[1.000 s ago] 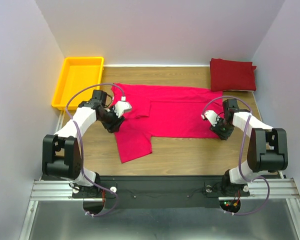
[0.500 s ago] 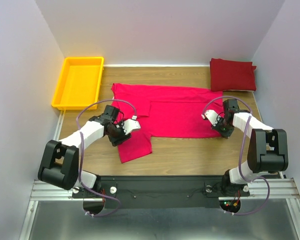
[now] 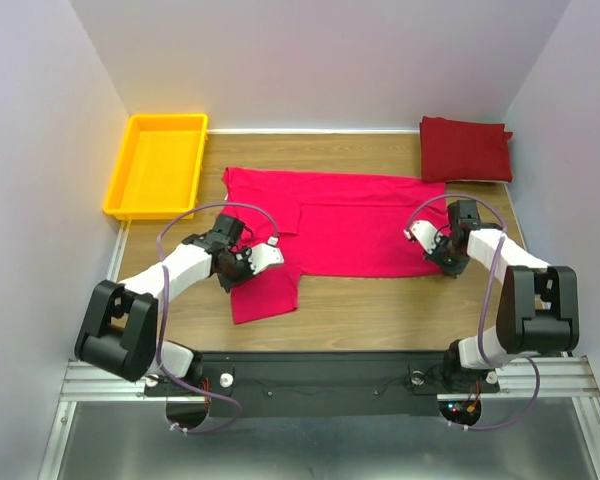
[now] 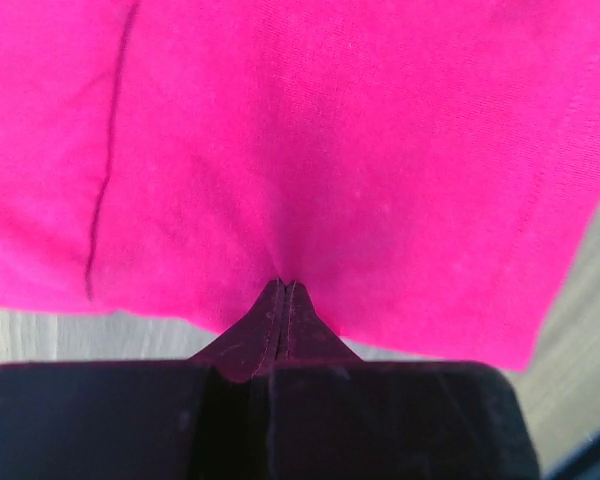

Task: Fold and stack the t-shirts
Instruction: Fold the tshirt

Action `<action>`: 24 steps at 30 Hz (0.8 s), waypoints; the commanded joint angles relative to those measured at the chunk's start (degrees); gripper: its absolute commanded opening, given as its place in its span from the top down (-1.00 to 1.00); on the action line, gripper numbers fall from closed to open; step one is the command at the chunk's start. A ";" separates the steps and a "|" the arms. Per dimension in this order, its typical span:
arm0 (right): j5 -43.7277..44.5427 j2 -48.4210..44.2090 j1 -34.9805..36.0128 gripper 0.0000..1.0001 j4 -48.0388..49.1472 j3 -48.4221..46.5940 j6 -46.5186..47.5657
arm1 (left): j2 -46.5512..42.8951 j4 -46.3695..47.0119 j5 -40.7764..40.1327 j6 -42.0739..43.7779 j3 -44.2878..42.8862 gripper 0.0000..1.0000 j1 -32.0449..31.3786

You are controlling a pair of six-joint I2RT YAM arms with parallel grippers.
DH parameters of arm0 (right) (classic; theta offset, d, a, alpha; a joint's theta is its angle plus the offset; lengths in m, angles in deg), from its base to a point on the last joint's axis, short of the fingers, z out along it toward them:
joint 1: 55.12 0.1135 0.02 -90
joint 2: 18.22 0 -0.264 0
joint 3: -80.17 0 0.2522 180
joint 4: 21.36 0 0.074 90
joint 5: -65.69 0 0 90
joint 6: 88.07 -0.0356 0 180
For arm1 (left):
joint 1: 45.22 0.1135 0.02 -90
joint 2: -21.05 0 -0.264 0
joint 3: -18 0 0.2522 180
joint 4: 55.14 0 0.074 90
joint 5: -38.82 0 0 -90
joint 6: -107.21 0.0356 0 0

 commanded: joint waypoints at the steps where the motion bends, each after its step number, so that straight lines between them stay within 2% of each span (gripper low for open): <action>1: 2.69 -5.37 -0.07 0.99 -1.58 0.75 1.23 | -6.72 -9.80 1.36 -0.25 -4.70 1.00 0.51; 11: 3.14 -16.79 -0.07 0.99 -12.99 0.84 3.87 | -17.71 -22.72 4.88 0.19 -8.75 1.00 0.42; 17: 3.13 -21.73 -0.07 0.99 -21.00 -0.92 5.45 | -22.46 -30.20 6.72 -0.78 -15.25 1.00 0.51; 21: 3.22 -19.54 -0.07 0.99 -21.18 -4.07 6.78 | -20.28 -28.98 4.71 -0.95 -19.38 1.00 0.68; 24: 2.26 -12.96 -0.16 0.99 -21.18 -9.94 5.81 | -15.72 -26.52 4.35 -0.25 -21.67 1.00 2.43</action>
